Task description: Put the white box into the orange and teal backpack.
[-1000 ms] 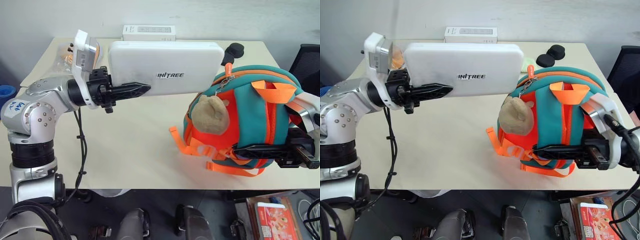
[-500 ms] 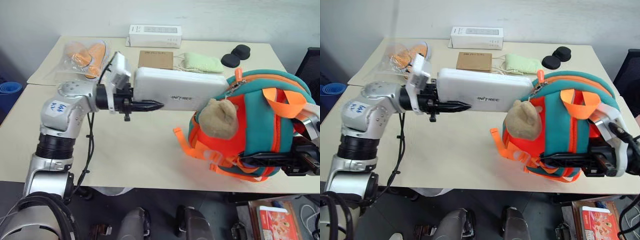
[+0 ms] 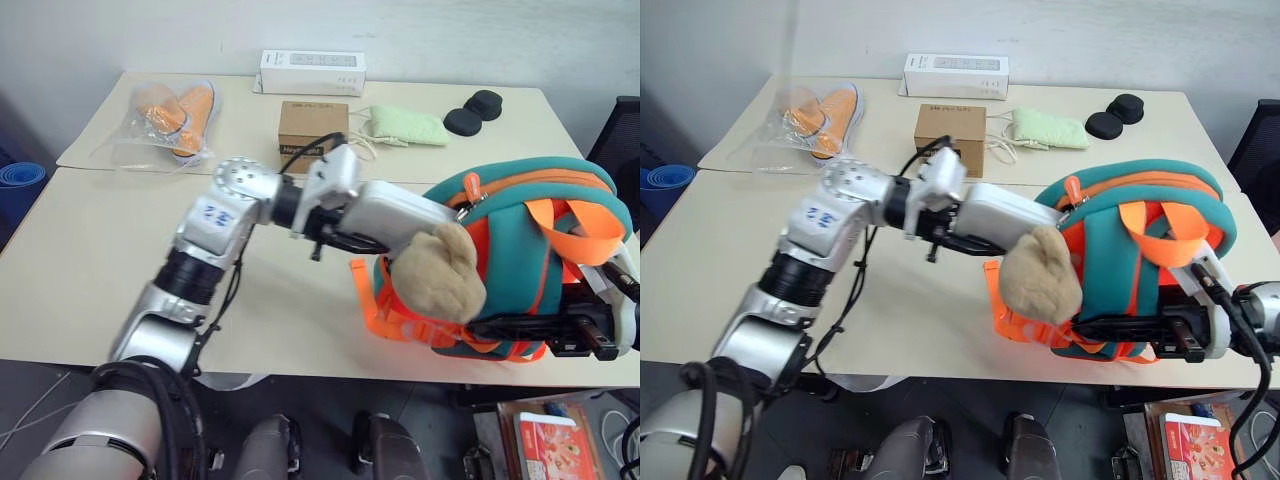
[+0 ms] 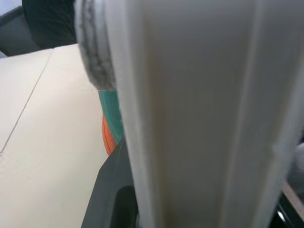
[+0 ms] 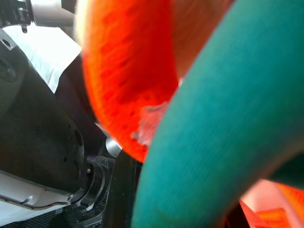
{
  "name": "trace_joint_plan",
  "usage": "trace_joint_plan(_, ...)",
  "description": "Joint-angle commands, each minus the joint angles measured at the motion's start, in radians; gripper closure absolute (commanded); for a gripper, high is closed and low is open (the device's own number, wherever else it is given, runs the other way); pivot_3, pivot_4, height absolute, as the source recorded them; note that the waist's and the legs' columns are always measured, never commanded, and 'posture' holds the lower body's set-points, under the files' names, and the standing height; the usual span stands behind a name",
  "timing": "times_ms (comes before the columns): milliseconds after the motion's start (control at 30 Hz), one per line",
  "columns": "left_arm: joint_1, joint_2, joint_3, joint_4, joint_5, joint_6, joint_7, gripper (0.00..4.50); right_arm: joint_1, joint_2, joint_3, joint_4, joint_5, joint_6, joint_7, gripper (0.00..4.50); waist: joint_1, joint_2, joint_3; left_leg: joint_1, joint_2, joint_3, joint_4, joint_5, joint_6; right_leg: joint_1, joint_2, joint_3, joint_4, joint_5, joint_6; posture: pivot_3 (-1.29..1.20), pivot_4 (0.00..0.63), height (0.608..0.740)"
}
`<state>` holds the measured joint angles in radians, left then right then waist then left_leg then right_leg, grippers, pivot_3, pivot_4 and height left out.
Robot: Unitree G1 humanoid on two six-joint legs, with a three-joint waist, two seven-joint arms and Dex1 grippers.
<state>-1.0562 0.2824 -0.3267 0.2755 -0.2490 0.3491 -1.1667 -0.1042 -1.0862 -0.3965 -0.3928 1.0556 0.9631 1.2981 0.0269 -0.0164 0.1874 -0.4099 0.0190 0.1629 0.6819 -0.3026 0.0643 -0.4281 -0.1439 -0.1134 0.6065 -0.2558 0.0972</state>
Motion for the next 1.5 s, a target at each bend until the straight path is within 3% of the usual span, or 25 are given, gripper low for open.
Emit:
trace_joint_plan(33,-0.042,-0.119,-0.021,0.036,0.052,-0.018,0.123,3.09,-0.032,0.012,-0.006,-0.029,0.034,-0.004,-0.035,4.49,0.0,0.0,0.0,0.0,-0.001,0.0,0.0,0.0,0.001,0.0,-0.001,0.0,0.0,0.0,0.0,0.0,0.15,0.74)
trace_joint_plan(133,-0.043,-0.237,-0.009,0.079,0.063,-0.007,0.213,3.09,-0.053,0.029,0.001,-0.033,0.046,-0.002,-0.074,4.49,0.0,0.0,0.0,-0.001,-0.001,-0.001,0.001,0.0,0.002,0.0,-0.002,-0.001,0.0,0.0,0.001,0.0,0.15,0.74)
trace_joint_plan(267,-0.021,-0.258,0.006,0.064,0.065,0.066,0.241,3.09,-0.058,0.048,0.006,-0.04,0.04,-0.009,-0.114,4.49,-0.004,0.0,0.0,-0.002,-0.001,-0.002,0.001,0.0,0.002,0.0,-0.002,-0.002,0.0,0.001,0.001,0.0,0.15,0.74)
trace_joint_plan(433,0.059,-0.119,0.056,-0.129,0.003,0.191,0.177,1.56,-0.034,0.061,-0.004,-0.064,0.053,-0.01,-0.141,4.5,-0.009,0.0,0.0,-0.001,0.0,-0.002,0.0,0.0,0.001,0.0,-0.001,-0.004,0.0,0.0,0.001,0.0,0.15,0.74)
trace_joint_plan(600,0.162,0.113,0.177,-0.354,-0.118,0.32,0.095,0.1,-0.023,0.085,0.003,-0.08,0.062,-0.009,-0.174,4.5,-0.016,0.0,0.0,-0.001,0.001,-0.002,0.0,0.001,0.0,0.0,0.0,-0.003,0.001,0.0,0.0,0.0,0.15,0.74)
trace_joint_plan(767,0.195,0.304,0.349,-0.517,-0.366,0.54,0.008,0.05,-0.016,0.088,0.014,-0.085,0.067,-0.009,-0.186,4.5,-0.012,0.0,0.0,-0.001,0.0,-0.003,0.0,0.001,-0.001,0.001,-0.001,-0.003,0.001,0.0,0.0,0.0,0.15,0.74)
trace_joint_plan(867,0.177,0.346,0.395,-0.556,-0.463,0.613,0.013,0.05,-0.021,0.084,0.017,-0.077,0.069,-0.009,-0.185,4.5,-0.006,0.0,0.0,0.0,0.0,-0.004,0.0,0.001,-0.001,0.002,-0.001,-0.003,0.0,0.0,0.0,0.0,0.15,0.74)
trace_joint_plan(1033,0.138,0.28,0.364,-0.56,-0.458,0.594,0.131,0.05,-0.047,0.096,0.043,-0.07,0.07,-0.012,-0.196,4.5,-0.002,0.0,0.0,0.001,-0.002,-0.005,0.0,0.001,0.0,0.004,-0.002,-0.004,0.0,0.0,0.001,0.0,0.15,0.74)
trace_joint_plan(1233,0.105,0.187,0.228,-0.534,-0.426,0.56,0.157,0.05,-0.072,0.11,0.064,-0.059,0.063,-0.014,-0.209,4.5,-0.003,0.0,0.0,0.001,-0.002,-0.004,0.0,0.001,-0.001,0.004,0.0,-0.003,0.0,0.0,0.001,0.0,0.15,0.74)
trace_joint_plan(1333,0.094,0.2,0.112,-0.498,-0.323,0.519,0.154,0.05,-0.082,0.118,0.07,-0.055,0.054,-0.021,-0.223,4.5,-0.004,0.0,0.0,0.001,-0.002,-0.004,0.0,0.001,-0.001,0.004,0.0,-0.003,0.0,0.0,0.001,0.0,0.15,0.74)
trace_joint_plan(1500,0.077,0.162,0.111,-0.477,-0.37,0.558,0.139,0.05,-0.084,0.147,0.09,-0.06,0.034,-0.031,-0.26,4.5,-0.004,0.0,0.0,0.002,-0.001,-0.004,0.0,0.001,-0.001,0.003,0.001,-0.003,0.0,0.0,0.001,0.0,0.15,0.74)
